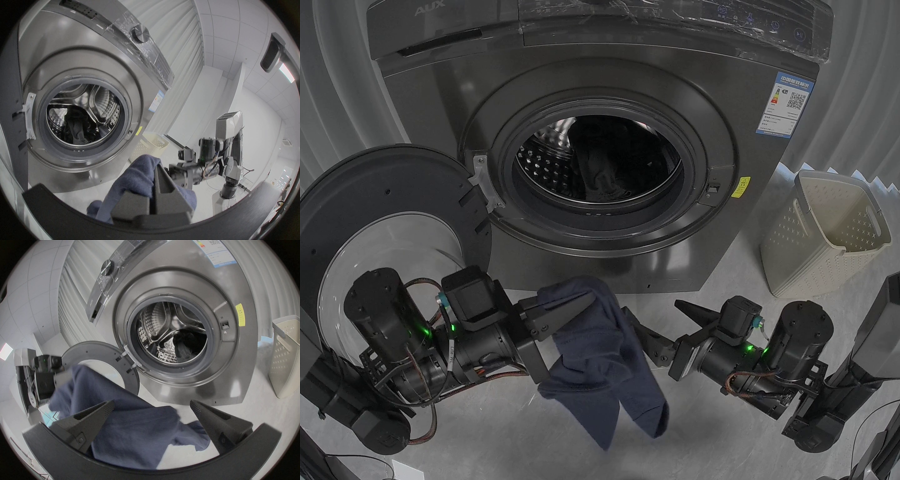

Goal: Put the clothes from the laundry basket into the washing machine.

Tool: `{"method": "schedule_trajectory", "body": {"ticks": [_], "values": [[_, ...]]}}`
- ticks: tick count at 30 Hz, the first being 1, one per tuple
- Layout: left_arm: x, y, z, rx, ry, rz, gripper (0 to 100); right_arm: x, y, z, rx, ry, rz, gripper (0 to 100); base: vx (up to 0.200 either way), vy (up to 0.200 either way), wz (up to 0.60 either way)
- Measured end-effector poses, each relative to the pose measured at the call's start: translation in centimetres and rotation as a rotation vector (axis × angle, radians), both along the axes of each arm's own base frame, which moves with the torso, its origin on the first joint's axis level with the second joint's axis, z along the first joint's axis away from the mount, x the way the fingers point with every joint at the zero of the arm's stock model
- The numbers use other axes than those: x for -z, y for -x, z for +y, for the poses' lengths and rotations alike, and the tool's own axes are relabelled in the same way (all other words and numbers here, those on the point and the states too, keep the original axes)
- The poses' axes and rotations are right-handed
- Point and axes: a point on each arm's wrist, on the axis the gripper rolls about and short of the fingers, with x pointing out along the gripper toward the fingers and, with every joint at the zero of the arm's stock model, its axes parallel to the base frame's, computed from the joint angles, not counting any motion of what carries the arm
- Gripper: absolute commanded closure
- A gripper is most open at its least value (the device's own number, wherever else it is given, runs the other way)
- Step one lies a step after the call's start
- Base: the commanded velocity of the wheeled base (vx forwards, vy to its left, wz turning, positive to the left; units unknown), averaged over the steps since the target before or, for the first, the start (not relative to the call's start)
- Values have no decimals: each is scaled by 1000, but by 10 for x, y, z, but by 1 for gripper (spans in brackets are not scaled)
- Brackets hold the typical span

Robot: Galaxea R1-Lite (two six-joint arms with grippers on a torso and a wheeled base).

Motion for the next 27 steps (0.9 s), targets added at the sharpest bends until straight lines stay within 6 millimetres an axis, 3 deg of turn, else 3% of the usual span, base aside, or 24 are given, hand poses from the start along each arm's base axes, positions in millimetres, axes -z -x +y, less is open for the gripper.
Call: {"method": "schedule_trajectory", "body": {"ticks": [10, 27], "values": [[-21, -5, -3, -53, 102, -12, 100, 16, 9, -11, 9, 66, 55, 0, 0, 0, 0], [-30, -9, -4, -123, 143, -25, 100, 16, 17, -7, -20, 90, 43, 0, 0, 0, 0]]}}
